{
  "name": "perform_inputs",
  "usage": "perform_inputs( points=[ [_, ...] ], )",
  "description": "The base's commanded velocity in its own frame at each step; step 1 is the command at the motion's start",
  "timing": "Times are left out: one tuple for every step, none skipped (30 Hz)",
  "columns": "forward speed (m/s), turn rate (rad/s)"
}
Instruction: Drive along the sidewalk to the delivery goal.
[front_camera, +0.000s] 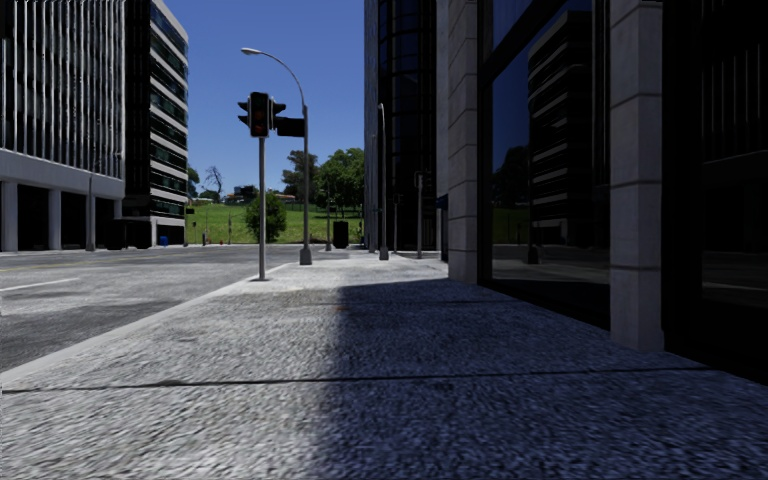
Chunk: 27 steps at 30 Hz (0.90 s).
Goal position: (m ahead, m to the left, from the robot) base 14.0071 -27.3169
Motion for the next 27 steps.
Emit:
perform_inputs(
  points=[
    [2.0, 0.0],
    [2.0, 0.0],
    [2.0, 0.0],
    [2.0, 0.0],
    [2.0, 0.0],
    [2.0, 0.0],
    [2.0, 0.0],
    [2.0, 0.0],
    [2.0, 0.0],
    [2.0, 0.0],
    [2.0, 0.0],
    [2.0, 0.0],
    [2.0, 0.0],
    [2.0, 0.0],
    [2.0, 0.0],
    [2.0, 0.0],
    [2.0, 0.0],
    [2.0, 0.0],
    [2.0, 0.0],
    [2.0, 0.0],
    [2.0, 0.0],
    [2.0, 0.0],
    [2.0, 0.0],
    [2.0, 0.0],
    [2.0, 0.0],
    [2.0, 0.0],
    [2.0, 0.0]
  ],
)
